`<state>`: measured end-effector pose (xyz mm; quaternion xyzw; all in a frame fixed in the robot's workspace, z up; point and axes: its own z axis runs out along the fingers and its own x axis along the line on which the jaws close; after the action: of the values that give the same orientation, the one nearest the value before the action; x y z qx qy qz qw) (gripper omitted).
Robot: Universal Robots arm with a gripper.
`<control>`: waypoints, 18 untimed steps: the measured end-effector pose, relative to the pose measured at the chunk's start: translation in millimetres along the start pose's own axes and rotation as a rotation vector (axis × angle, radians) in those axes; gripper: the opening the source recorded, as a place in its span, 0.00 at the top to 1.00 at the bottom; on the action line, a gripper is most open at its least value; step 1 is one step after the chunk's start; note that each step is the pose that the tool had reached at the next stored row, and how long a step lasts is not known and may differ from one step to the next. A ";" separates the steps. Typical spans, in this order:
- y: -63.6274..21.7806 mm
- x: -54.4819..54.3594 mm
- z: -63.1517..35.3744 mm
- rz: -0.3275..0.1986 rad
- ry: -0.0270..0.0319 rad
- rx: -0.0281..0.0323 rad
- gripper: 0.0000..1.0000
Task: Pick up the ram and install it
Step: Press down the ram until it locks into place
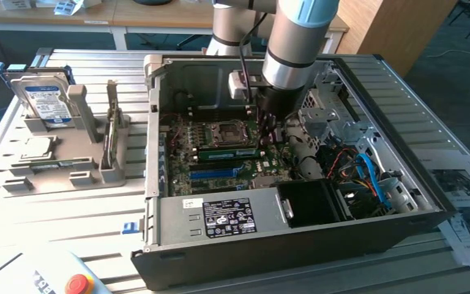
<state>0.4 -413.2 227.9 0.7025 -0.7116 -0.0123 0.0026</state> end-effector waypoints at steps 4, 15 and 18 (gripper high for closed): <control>0.0 0.1 0.5 0.000 0.0004 -0.0001 0.90; 0.0 0.1 2.1 0.000 0.0004 -0.0002 0.90; 0.0 0.1 2.2 0.000 0.0004 -0.0001 0.90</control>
<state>0.4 -413.3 225.7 0.7025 -0.7116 -0.0122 0.0027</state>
